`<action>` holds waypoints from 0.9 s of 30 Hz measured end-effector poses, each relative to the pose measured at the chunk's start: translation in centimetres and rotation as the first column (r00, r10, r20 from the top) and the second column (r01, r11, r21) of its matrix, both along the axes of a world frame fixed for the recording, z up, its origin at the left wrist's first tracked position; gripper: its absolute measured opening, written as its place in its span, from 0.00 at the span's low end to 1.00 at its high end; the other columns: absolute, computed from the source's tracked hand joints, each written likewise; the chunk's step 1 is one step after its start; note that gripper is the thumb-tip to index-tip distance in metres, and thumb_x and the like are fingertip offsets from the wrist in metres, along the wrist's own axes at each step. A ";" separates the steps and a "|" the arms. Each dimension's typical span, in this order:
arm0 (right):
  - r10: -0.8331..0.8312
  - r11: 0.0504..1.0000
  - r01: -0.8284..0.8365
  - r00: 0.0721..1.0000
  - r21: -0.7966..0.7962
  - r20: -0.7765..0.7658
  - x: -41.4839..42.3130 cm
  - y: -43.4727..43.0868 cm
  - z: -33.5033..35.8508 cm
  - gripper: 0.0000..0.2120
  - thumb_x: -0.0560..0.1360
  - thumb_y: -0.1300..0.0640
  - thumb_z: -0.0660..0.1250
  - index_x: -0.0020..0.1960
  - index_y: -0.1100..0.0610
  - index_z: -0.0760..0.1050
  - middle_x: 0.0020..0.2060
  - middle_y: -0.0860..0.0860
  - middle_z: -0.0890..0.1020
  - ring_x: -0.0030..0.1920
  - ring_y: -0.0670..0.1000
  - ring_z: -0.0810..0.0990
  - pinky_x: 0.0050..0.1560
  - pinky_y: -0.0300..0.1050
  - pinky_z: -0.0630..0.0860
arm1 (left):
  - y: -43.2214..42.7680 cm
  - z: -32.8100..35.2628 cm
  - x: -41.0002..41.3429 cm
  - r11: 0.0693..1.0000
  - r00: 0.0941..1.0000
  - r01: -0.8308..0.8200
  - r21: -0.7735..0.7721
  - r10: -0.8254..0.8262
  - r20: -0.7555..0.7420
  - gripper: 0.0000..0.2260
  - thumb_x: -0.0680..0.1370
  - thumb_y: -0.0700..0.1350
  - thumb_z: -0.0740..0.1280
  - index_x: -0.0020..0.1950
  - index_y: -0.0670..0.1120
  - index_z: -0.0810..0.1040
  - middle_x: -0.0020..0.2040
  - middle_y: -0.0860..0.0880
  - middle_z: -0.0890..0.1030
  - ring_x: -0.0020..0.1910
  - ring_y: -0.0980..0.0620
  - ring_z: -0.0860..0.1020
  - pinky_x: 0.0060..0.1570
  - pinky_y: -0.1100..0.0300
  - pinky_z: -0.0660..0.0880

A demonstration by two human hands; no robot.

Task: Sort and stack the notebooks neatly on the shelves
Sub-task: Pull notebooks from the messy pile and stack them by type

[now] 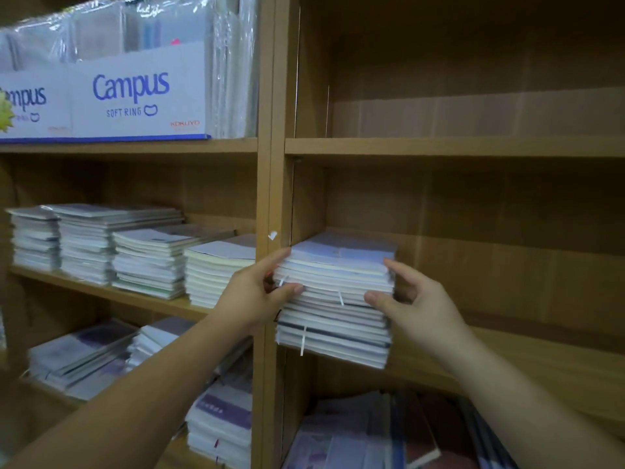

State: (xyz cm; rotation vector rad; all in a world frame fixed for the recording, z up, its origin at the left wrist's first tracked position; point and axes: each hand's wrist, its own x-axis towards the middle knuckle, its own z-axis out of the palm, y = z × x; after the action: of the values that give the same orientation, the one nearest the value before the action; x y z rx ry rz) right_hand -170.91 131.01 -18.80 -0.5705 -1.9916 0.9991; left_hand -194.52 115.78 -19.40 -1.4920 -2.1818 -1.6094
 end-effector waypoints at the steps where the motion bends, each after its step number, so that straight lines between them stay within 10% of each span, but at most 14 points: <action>1: -0.030 0.999 0.031 0.999 0.022 -0.009 -0.5 0.1 -0.3 0.35 0.69 0.44 0.79 0.74 0.41 0.71 0.67 0.45 0.79 0.66 0.48 0.78 0.66 0.52 0.77 | 0.1 0.0 -0.1 1.000 1.000 -0.002 -0.006 0.002 0.013 0.32 0.73 0.59 0.76 0.75 0.65 0.69 0.63 0.54 0.77 0.60 0.55 0.78 0.64 0.57 0.76; 18: -0.004 0.997 0.004 1.000 0.075 -0.002 -1.3 0.7 -2.7 0.38 0.74 0.49 0.76 0.77 0.33 0.60 0.68 0.40 0.76 0.66 0.42 0.76 0.65 0.43 0.75 | 0.9 -0.9 -0.3 0.998 0.998 -0.012 -0.060 0.009 -0.055 0.36 0.77 0.48 0.75 0.77 0.69 0.59 0.55 0.55 0.81 0.51 0.57 0.81 0.54 0.60 0.80; 27: -0.135 0.990 0.142 0.973 0.025 -0.189 -2.5 0.3 -1.4 0.17 0.78 0.43 0.69 0.65 0.44 0.77 0.58 0.42 0.81 0.60 0.45 0.79 0.58 0.43 0.77 | 1.5 0.6 0.8 0.986 0.975 -0.155 0.063 0.163 -0.154 0.19 0.83 0.54 0.65 0.74 0.55 0.72 0.59 0.55 0.71 0.58 0.55 0.73 0.57 0.60 0.71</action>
State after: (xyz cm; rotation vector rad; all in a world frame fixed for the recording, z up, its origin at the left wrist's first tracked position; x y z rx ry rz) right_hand -173.37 131.36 -20.17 -0.5650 -1.7764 0.8937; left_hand -193.69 117.27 -18.82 -1.3433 -2.0988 -1.4326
